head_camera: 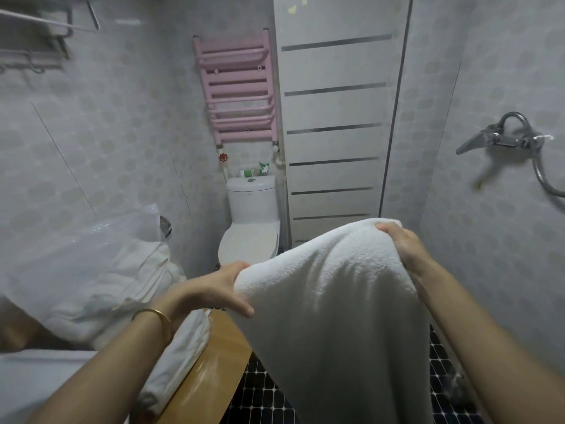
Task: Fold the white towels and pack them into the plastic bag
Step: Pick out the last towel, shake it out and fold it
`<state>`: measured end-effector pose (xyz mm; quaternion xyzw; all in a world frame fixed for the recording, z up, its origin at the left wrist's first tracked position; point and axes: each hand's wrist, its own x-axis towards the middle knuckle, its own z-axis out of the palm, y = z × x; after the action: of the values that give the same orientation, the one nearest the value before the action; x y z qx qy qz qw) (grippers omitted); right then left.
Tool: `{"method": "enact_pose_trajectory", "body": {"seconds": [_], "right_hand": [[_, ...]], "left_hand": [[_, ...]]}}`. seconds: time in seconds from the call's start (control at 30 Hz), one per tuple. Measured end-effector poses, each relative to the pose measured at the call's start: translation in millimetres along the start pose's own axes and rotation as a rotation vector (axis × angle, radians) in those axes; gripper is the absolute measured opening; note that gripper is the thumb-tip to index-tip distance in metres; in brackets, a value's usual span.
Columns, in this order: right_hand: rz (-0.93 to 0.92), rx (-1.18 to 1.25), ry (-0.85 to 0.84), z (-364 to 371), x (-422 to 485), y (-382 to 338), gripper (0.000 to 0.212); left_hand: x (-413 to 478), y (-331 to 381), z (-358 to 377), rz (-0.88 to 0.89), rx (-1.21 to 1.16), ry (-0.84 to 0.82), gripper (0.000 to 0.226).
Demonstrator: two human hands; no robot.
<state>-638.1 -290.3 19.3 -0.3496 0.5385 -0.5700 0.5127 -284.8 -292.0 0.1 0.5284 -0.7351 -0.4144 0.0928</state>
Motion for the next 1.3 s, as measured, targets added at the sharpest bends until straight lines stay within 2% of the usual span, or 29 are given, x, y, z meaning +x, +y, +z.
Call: {"method": "enact_pose_trajectory", "body": {"seconds": [0.07, 0.13, 0.23, 0.37, 0.43, 0.5, 0.6, 0.77, 0.9, 0.97, 1.03, 1.13, 1.17, 1.3], "right_hand": [[0.014, -0.017, 0.007, -8, 2, 2, 0.012], [0.026, -0.012, 0.023, -16, 4, 6, 0.013], [0.028, 0.048, 0.053, -30, 9, 14, 0.017], [0.055, 0.129, -0.013, -38, 18, 26, 0.036], [0.094, 0.144, -0.038, -39, 22, 30, 0.038], [0.150, 0.145, -0.033, -41, 24, 32, 0.028], [0.289, 0.107, -0.026, -51, 28, 37, 0.016], [0.501, 0.161, -0.043, -72, 25, 57, 0.038], [0.618, 0.134, -0.277, -83, 12, 86, 0.055], [0.578, 0.187, -0.352, -79, 6, 99, 0.063], [0.437, 0.302, -0.348, -74, 4, 109, 0.074], [0.226, 0.348, -0.434, -65, 2, 112, 0.070], [0.194, 0.300, -0.464, -62, 0, 109, 0.073], [0.128, -0.088, -0.517, -42, -5, 98, 0.094]], "left_hand": [[4, 4, 8, 0.027, 0.116, 0.109, 0.056], [4, 5, 10, 0.001, 0.087, 0.183, 0.037], [6, -4, 12, -0.083, -0.259, 0.304, 0.022], [12, -1, 29, -0.162, -0.859, 0.308, 0.026], [17, 4, 36, -0.200, -0.899, 0.313, 0.035], [21, 9, 41, -0.266, -0.788, 0.410, 0.036], [23, 21, 42, -0.340, -0.704, 0.570, 0.020], [25, 50, 39, -0.439, -0.996, 0.507, 0.008], [29, 71, 36, -0.407, -1.176, 0.507, 0.024], [26, 79, 36, -0.362, -1.128, 0.541, 0.032], [23, 83, 32, -0.348, -1.078, 0.543, 0.037], [16, 79, 20, -0.376, -0.912, 0.569, 0.030], [14, 77, 16, -0.389, -0.918, 0.556, 0.034], [11, 70, 5, -0.418, -1.205, 0.552, 0.036]]}}
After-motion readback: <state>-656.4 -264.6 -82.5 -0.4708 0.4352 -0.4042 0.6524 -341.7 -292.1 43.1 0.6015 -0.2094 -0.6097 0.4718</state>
